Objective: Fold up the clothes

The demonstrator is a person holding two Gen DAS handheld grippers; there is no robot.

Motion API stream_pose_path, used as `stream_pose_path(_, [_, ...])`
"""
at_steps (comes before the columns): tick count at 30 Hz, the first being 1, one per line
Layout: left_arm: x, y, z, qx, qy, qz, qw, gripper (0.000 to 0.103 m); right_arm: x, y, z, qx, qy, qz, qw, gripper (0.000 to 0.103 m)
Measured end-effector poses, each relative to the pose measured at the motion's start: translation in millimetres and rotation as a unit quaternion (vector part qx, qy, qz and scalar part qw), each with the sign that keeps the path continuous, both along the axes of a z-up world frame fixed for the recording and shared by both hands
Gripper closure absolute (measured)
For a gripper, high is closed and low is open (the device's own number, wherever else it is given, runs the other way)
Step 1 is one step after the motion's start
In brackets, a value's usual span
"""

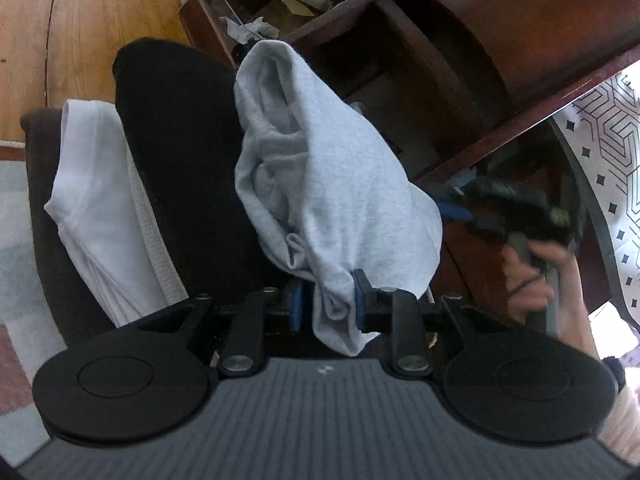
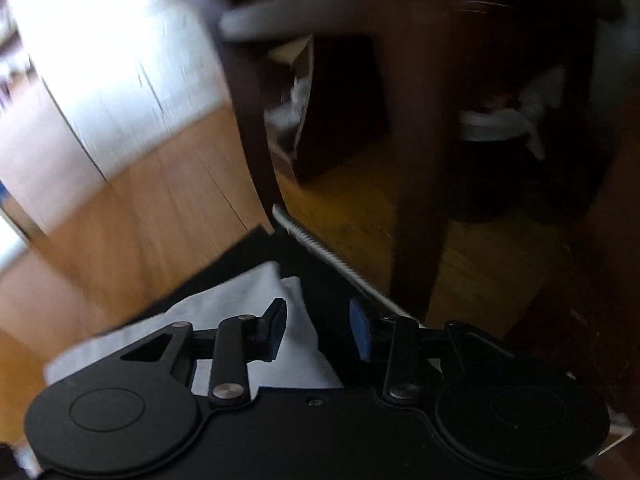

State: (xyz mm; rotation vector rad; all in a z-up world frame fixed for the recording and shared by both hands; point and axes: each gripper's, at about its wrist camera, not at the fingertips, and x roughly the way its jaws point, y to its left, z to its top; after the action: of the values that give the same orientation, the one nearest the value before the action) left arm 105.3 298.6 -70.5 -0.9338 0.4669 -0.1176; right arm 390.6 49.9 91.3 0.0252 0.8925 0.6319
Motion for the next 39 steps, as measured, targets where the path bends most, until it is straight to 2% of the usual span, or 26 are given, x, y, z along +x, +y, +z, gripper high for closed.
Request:
stream_pose_path(3, [-2,-3,4,0.020,-0.004,0.004,0.9998,0.071,-18,-44,-2,0.064,0.023,-0.006,0.998,0.058])
stream_pose_path(5, [-1,-5,8,0.030,-0.005,0.007,0.9995,0.068,-30,-65,-12,0.118,0.057,-0.002,0.991,0.052])
stream_pose_path(6, [1,-3,9,0.026,-0.002,0.008,0.9996,0.066,-35,-73,-19,0.143,0.077,-0.001,0.987,0.045])
stream_pose_path(8, [5,0,11,0.020,0.004,0.012,0.9997,0.064,-40,-78,-42,0.195,0.131,0.001,0.972,0.044])
stream_pose_path(10, [10,4,13,0.013,0.009,0.015,0.9998,0.061,-41,-77,-65,0.244,0.184,0.002,0.952,0.044])
stream_pose_path(12, [14,7,15,0.006,0.015,0.018,0.9997,0.060,-37,-70,-80,0.264,0.217,-0.011,0.940,0.044])
stream_pose_path(13, [15,8,15,0.003,0.015,0.019,0.9997,0.059,-35,-67,-85,0.269,0.229,-0.016,0.935,0.044])
stream_pose_path(18, [20,5,18,0.010,0.018,0.022,0.9996,0.057,-22,-48,-86,0.256,0.220,0.007,0.941,0.036])
stream_pose_path(20, [22,4,19,0.017,0.020,0.021,0.9994,0.057,-25,-51,-85,0.263,0.222,-0.020,0.939,0.036])
stream_pose_path(24, [22,5,18,0.014,0.021,0.018,0.9995,0.056,-32,-50,-71,0.227,0.203,-0.005,0.952,0.036])
stream_pose_path(27, [21,8,14,0.000,0.016,0.018,0.9997,0.056,-37,-63,-72,0.224,0.207,-0.007,0.952,0.036])
stream_pose_path(29, [21,9,11,-0.005,0.011,0.018,0.9998,0.056,-33,-67,-78,0.238,0.223,-0.016,0.945,0.036])
stream_pose_path(32, [18,10,7,-0.013,0.005,0.017,0.9998,0.056,-19,-76,-100,0.295,0.276,-0.063,0.912,0.035])
stream_pose_path(34, [17,11,4,-0.018,0.001,0.015,0.9997,0.056,-10,-71,-104,0.305,0.288,-0.075,0.905,0.035])
stream_pose_path(35, [17,12,3,-0.021,0.000,0.014,0.9997,0.056,-7,-67,-103,0.304,0.286,-0.078,0.905,0.035])
stream_pose_path(36, [16,13,3,-0.024,-0.001,0.013,0.9996,0.056,-8,-59,-95,0.284,0.261,-0.068,0.920,0.036])
stream_pose_path(37, [16,14,2,-0.026,-0.001,0.012,0.9996,0.056,-10,-50,-86,0.264,0.236,-0.058,0.933,0.045])
stream_pose_path(39, [16,16,3,-0.028,0.002,0.008,0.9996,0.056,-14,-31,-67,0.221,0.176,-0.032,0.959,0.077])
